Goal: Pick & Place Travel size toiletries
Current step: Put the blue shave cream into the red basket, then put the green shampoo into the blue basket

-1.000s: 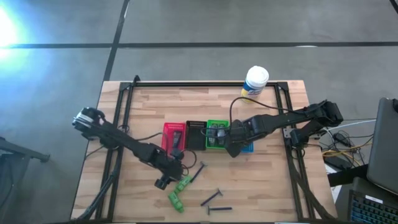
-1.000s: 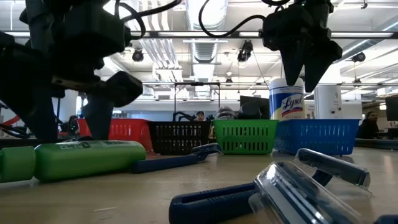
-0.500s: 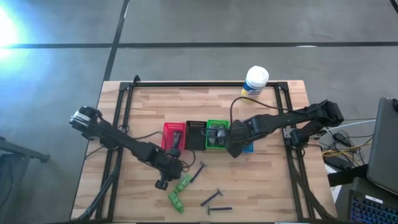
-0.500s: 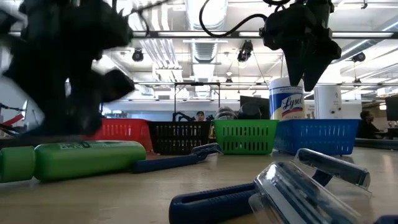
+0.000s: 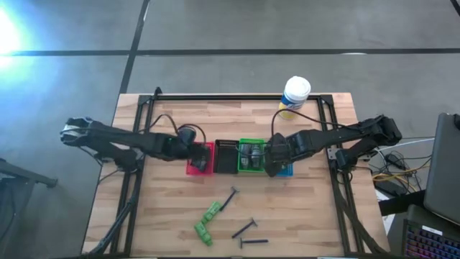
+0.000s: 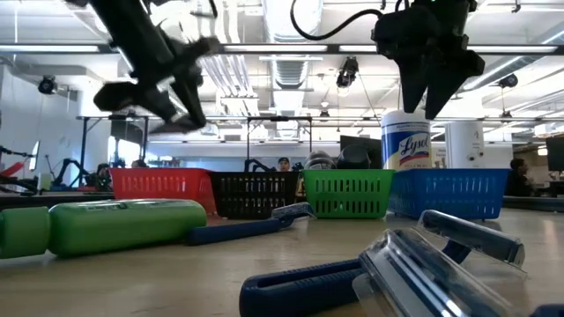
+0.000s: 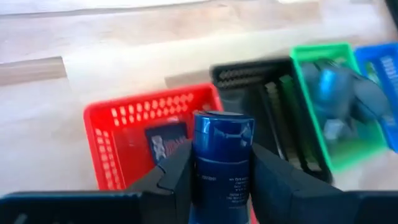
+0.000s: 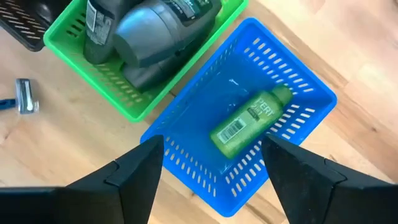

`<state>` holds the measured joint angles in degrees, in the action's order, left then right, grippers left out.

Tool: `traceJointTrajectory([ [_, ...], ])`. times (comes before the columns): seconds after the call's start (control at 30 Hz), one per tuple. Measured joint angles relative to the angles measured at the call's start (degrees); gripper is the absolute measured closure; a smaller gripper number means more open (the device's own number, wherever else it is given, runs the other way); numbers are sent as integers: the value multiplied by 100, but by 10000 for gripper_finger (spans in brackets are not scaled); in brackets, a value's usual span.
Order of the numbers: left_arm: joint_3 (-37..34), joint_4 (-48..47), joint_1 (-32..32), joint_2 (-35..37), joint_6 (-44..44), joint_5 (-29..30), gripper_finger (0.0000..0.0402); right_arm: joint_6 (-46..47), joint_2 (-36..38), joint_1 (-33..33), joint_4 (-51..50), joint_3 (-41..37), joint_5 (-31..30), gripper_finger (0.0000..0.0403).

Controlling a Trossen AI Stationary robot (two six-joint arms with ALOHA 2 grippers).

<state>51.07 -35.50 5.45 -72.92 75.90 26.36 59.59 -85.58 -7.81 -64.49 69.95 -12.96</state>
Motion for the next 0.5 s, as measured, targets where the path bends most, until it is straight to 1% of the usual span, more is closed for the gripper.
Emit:
traceJointTrajectory([
  [0.13,-276,491,-331,-122,-142,-97,270,8,0,-7,0,0,-13,127],
  [0.2,-293,509,-383,-231,-226,-160,259,50,0,-17,-2,0,-17,120],
  [0.3,-313,501,-386,-422,-355,-193,236,114,0,-20,-2,0,-17,109],
  [0.37,-312,505,-386,-497,-356,-331,218,153,0,-20,-2,0,-19,102],
  [0.5,-306,496,-311,-486,-343,-504,185,149,0,-22,-3,0,-22,90],
])
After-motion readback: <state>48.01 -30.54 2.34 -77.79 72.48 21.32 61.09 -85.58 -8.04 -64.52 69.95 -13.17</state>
